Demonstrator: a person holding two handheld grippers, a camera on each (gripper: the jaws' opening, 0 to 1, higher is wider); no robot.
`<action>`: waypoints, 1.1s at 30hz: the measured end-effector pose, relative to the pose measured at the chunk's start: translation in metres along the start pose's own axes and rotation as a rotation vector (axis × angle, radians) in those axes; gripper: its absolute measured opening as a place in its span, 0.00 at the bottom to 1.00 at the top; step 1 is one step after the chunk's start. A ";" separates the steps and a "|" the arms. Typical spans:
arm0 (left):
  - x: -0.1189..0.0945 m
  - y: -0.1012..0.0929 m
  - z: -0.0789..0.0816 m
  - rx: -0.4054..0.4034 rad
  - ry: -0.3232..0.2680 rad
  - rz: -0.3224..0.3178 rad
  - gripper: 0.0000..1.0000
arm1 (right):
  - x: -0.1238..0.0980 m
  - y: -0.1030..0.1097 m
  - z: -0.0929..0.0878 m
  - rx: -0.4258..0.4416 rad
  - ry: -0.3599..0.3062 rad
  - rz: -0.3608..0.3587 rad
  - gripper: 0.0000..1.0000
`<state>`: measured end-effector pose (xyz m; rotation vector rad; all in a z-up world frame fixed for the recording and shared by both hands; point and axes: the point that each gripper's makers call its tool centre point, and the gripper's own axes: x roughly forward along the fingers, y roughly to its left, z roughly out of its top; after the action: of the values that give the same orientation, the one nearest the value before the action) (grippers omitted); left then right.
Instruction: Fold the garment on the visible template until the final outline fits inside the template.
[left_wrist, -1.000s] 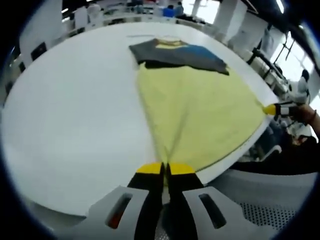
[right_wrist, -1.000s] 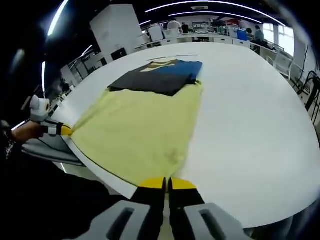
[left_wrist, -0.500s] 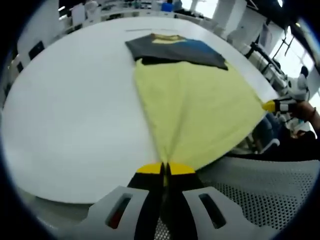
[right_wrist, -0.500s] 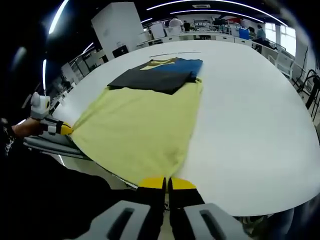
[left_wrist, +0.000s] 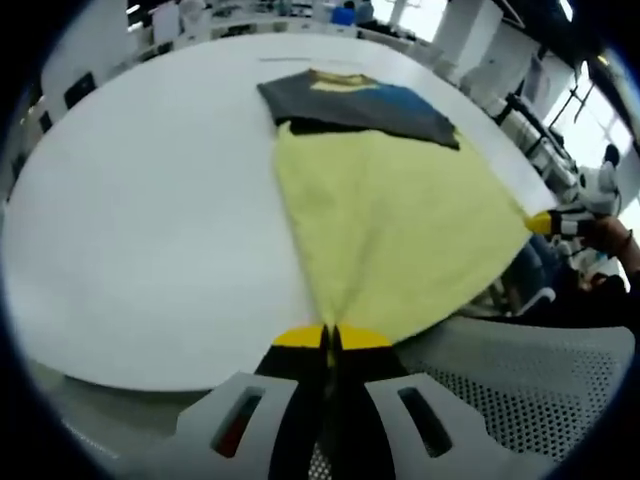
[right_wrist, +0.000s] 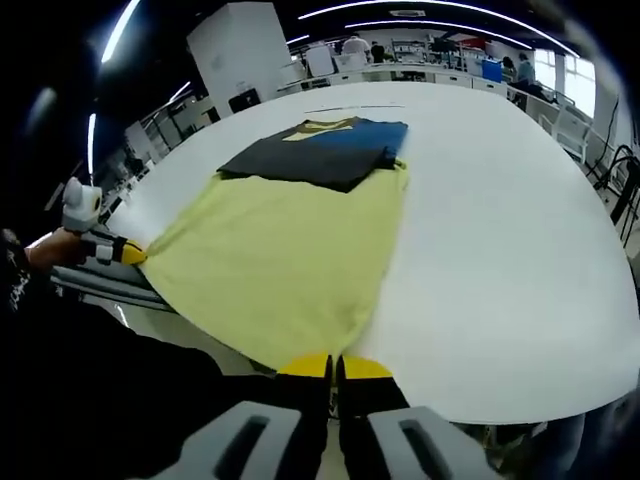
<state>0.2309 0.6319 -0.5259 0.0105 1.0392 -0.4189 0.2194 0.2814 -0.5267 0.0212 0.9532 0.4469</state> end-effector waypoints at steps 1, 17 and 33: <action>-0.001 0.000 0.002 -0.001 -0.011 0.002 0.00 | -0.001 0.000 0.002 -0.003 -0.005 -0.001 0.00; -0.030 0.001 0.063 -0.058 -0.183 -0.035 0.00 | -0.029 0.001 0.066 -0.076 -0.122 -0.024 0.00; -0.047 0.002 0.123 -0.043 -0.285 -0.059 0.00 | -0.039 -0.010 0.121 -0.102 -0.196 -0.058 0.00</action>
<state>0.3134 0.6239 -0.4242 -0.1158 0.7690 -0.4377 0.2996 0.2788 -0.4279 -0.0545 0.7360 0.4309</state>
